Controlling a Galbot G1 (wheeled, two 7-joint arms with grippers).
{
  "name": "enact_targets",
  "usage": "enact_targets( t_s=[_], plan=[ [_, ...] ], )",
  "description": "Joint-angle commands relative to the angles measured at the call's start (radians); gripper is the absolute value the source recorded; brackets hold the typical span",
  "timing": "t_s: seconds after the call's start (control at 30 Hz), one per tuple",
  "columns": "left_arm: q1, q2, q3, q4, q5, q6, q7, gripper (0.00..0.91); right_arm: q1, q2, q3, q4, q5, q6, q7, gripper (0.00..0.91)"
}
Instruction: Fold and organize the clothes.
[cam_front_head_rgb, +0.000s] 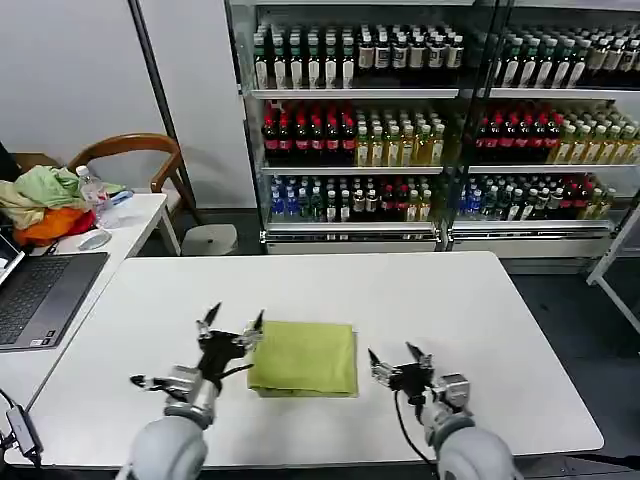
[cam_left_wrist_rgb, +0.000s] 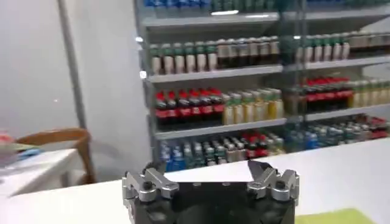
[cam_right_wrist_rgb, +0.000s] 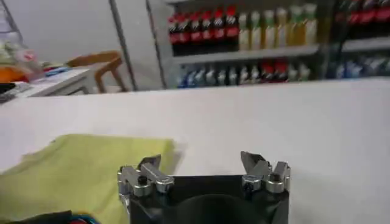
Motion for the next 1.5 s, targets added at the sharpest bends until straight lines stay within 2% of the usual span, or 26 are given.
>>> enact_targets(
  t_s=[0.03, 0.13, 0.37, 0.57, 0.6, 0.63, 0.67, 0.7, 1.07, 1.5],
  plan=[
    [0.097, 0.052, -0.186, -0.006, -0.043, -0.044, 0.034, 0.907, 0.101, 0.052, -0.122, -0.108, 0.247, -0.041, -0.011, 0.907],
    [0.09, 0.045, -0.173, -0.004, -0.045, -0.042, 0.033, 0.907, 0.1, 0.051, -0.124, -0.12, 0.252, -0.035, -0.01, 0.907],
    [0.084, 0.027, -0.147, 0.001, -0.039, -0.042, 0.034, 0.907, 0.112, 0.062, -0.123, -0.147, 0.325, -0.02, -0.01, 0.907],
    [0.094, 0.027, -0.148, 0.005, -0.038, -0.044, 0.033, 0.907, 0.119, 0.076, -0.135, -0.153, 0.335, -0.022, 0.002, 0.907],
    [0.095, 0.028, -0.148, 0.004, -0.038, -0.044, 0.033, 0.907, 0.119, 0.076, -0.136, -0.153, 0.336, -0.023, 0.004, 0.665],
    [0.096, 0.028, -0.148, 0.005, -0.038, -0.044, 0.033, 0.907, 0.12, 0.077, -0.138, -0.154, 0.342, -0.024, 0.006, 0.262],
    [0.097, 0.028, -0.147, 0.005, -0.038, -0.044, 0.033, 0.907, 0.119, 0.078, -0.141, -0.154, 0.35, -0.025, 0.013, 0.06],
    [0.098, 0.027, -0.146, 0.005, -0.038, -0.044, 0.032, 0.907, 0.119, 0.078, -0.141, -0.154, 0.35, -0.025, 0.013, 0.0],
    [0.089, 0.018, -0.133, 0.024, -0.037, -0.044, 0.029, 0.907, 0.113, 0.076, -0.133, -0.145, 0.348, -0.017, 0.018, 0.0],
    [0.09, 0.009, -0.126, 0.032, -0.032, -0.045, 0.026, 0.907, 0.145, 0.072, -0.105, -0.152, 0.305, -0.005, 0.014, 0.0]
  ],
)
